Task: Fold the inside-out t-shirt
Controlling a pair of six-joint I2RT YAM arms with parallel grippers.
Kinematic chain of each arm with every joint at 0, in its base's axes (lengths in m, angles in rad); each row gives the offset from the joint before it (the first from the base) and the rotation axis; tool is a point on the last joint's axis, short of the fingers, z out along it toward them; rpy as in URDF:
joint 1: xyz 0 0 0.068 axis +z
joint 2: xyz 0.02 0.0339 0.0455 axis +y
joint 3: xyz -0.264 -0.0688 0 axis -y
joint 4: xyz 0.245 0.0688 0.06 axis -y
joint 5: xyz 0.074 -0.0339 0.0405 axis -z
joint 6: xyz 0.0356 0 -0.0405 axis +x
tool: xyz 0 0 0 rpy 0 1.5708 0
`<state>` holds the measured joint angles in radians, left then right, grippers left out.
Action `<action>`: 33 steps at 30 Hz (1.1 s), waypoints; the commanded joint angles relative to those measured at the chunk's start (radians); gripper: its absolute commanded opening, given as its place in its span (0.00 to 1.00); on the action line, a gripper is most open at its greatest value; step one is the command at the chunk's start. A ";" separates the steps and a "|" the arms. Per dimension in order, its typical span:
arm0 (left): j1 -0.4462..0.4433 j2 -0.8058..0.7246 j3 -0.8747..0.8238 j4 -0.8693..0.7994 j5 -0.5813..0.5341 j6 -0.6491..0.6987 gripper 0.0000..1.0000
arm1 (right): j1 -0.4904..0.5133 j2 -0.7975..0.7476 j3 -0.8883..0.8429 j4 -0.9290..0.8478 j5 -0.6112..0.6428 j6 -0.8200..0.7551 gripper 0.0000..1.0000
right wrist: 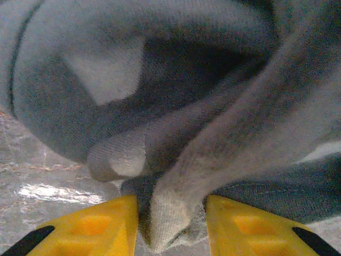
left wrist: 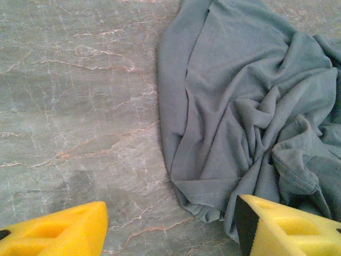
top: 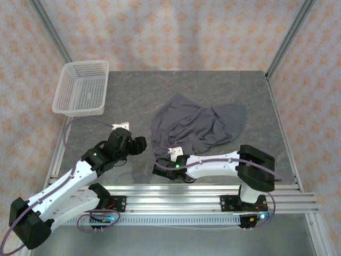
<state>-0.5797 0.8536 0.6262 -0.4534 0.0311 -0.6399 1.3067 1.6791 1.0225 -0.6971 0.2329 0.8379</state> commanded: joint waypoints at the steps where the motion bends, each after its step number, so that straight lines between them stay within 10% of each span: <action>1: 0.008 -0.001 -0.006 0.017 0.007 -0.018 0.65 | 0.006 0.022 -0.002 0.022 0.053 0.021 0.40; 6: 0.009 0.002 -0.008 0.025 0.012 -0.024 0.65 | 0.006 0.058 -0.021 0.038 0.062 0.035 0.42; 15: 0.009 0.019 -0.012 0.039 0.018 -0.030 0.65 | 0.006 0.025 -0.043 0.033 0.059 0.042 0.06; 23: 0.009 0.052 0.018 0.038 0.055 -0.019 0.66 | -0.008 -0.341 0.033 -0.190 0.317 -0.015 0.00; 28: 0.011 0.189 0.012 0.191 0.286 -0.013 0.63 | -0.269 -0.629 0.118 0.024 0.267 -0.293 0.00; 33: -0.069 0.311 0.011 0.292 0.380 0.020 0.65 | -0.464 -0.581 0.292 0.148 0.120 -0.404 0.00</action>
<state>-0.6044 1.1332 0.6266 -0.2394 0.3233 -0.6533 0.8707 1.0306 1.2461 -0.6235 0.4198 0.5598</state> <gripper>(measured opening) 0.644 0.039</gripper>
